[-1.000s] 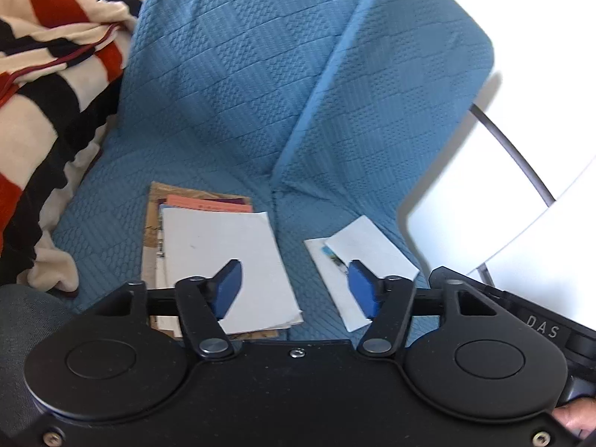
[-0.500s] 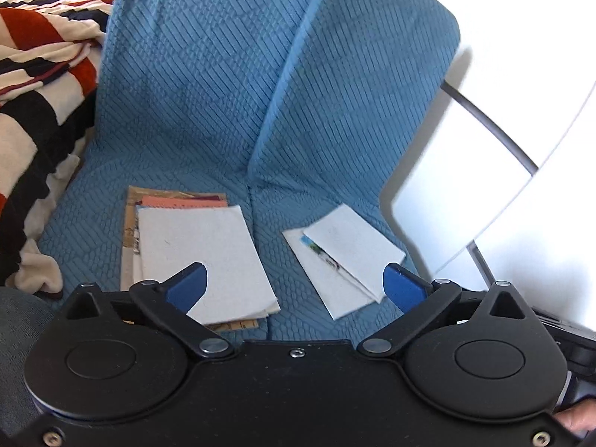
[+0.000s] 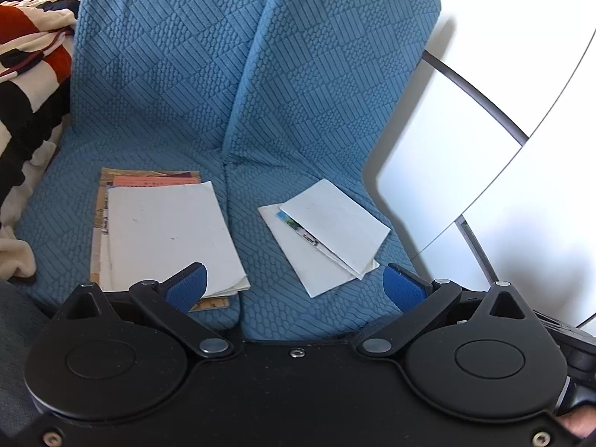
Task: Organize objects
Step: 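Withdraw both tools from the book stack, then move both grippers to the remaining papers and photo card and close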
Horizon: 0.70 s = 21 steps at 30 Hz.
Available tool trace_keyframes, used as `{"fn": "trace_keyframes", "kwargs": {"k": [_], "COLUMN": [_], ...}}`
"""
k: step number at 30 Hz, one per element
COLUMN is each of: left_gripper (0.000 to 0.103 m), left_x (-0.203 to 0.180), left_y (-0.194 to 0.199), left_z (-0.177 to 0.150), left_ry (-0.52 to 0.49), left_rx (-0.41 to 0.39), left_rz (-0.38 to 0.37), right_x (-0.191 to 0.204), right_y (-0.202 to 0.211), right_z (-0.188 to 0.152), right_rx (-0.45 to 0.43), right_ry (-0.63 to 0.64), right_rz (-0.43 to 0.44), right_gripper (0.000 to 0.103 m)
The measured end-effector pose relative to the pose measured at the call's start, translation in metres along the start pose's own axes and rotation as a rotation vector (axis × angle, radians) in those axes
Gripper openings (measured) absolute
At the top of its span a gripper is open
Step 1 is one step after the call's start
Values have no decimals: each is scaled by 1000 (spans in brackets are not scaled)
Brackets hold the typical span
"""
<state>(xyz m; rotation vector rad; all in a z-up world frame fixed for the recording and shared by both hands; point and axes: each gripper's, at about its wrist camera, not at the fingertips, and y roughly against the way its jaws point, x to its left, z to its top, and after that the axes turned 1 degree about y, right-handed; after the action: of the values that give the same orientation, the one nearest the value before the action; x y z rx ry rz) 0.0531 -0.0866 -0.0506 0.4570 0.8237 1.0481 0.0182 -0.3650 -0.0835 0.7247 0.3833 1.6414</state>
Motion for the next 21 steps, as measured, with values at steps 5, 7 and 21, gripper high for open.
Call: {"fn": "trace_keyframes", "kwargs": {"k": [5, 7, 21], "left_gripper": [101, 101, 100], "left_x": [-11, -15, -14], "left_y": [-4, -6, -74], "left_z": [-2, -3, -6], "left_ry": [-12, -12, 115], "left_rx": [7, 11, 102], "left_rz": [-20, -28, -69], "right_x": [-9, -13, -78], "right_y": [6, 8, -48], "right_z": [-1, -2, -24], "right_rx": [-7, -16, -98], "right_ry": [-1, -5, -53], "right_rz": [-14, -23, -117], "right_gripper": [88, 88, 88]}}
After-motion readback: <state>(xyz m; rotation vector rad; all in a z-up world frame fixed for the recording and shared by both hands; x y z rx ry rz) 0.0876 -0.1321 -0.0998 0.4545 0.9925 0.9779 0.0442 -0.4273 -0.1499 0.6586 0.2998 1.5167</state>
